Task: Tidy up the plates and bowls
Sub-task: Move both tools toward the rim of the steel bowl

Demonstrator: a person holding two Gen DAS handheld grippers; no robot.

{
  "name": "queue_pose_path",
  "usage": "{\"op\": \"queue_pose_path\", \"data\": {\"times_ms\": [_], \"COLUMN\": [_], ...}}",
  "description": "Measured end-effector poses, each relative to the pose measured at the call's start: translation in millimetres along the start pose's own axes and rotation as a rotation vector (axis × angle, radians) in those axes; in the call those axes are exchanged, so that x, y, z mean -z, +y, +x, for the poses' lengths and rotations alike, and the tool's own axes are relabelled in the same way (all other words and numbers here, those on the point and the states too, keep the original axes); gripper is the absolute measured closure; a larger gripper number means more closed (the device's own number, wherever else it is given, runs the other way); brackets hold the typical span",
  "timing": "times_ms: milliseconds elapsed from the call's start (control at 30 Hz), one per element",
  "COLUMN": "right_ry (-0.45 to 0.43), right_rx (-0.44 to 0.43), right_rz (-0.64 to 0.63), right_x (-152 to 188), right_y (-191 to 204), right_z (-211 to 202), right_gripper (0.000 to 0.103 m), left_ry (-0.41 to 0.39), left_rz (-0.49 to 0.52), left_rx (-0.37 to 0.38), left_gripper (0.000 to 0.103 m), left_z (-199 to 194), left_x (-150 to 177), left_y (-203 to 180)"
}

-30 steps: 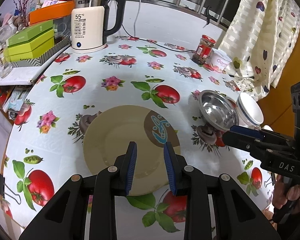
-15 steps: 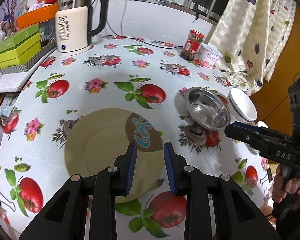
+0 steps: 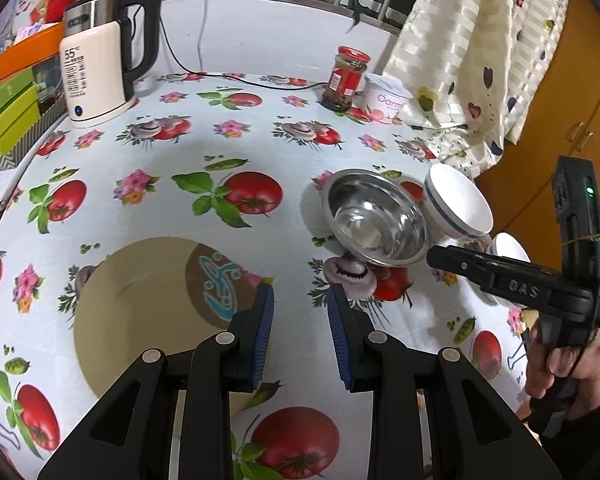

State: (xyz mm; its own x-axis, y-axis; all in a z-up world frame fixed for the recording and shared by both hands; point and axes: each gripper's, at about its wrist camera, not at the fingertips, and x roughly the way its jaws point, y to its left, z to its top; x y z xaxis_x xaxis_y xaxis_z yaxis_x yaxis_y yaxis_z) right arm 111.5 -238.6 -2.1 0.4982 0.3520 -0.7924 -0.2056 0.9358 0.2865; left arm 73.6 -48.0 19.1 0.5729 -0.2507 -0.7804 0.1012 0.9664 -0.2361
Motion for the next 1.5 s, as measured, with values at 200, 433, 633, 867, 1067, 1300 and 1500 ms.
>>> {"op": "queue_pose_path", "data": {"times_ms": [200, 433, 633, 867, 1067, 1300, 1500], "right_ry": [0.01, 0.028, 0.043, 0.071, 0.089, 0.128, 0.161], "right_rx": [0.015, 0.027, 0.044, 0.066, 0.077, 0.077, 0.067], "right_rz": [0.082, 0.123, 0.127, 0.147, 0.122, 0.098, 0.083], "right_x": [-5, -15, -20, -25, -26, -19, -2], "right_y": [-20, -28, -27, -33, -30, -33, -33], "right_z": [12, 28, 37, 43, 42, 35, 25], "right_gripper": [0.073, 0.076, 0.079, 0.083, 0.086, 0.089, 0.089], "left_ry": [0.016, 0.028, 0.04, 0.043, 0.047, 0.046, 0.039], "left_rz": [0.002, -0.007, -0.013, -0.008, -0.01, -0.013, -0.007], "left_rx": [0.008, 0.016, 0.026, 0.048, 0.062, 0.072, 0.073], "left_gripper": [0.074, 0.074, 0.074, 0.074, 0.074, 0.074, 0.074], "left_z": [8, 14, 19, 25, 28, 27, 22], "left_x": [-1, -2, -3, -8, -10, -8, -6], "left_y": [-2, 0, 0, -1, -1, 0, -2]}}
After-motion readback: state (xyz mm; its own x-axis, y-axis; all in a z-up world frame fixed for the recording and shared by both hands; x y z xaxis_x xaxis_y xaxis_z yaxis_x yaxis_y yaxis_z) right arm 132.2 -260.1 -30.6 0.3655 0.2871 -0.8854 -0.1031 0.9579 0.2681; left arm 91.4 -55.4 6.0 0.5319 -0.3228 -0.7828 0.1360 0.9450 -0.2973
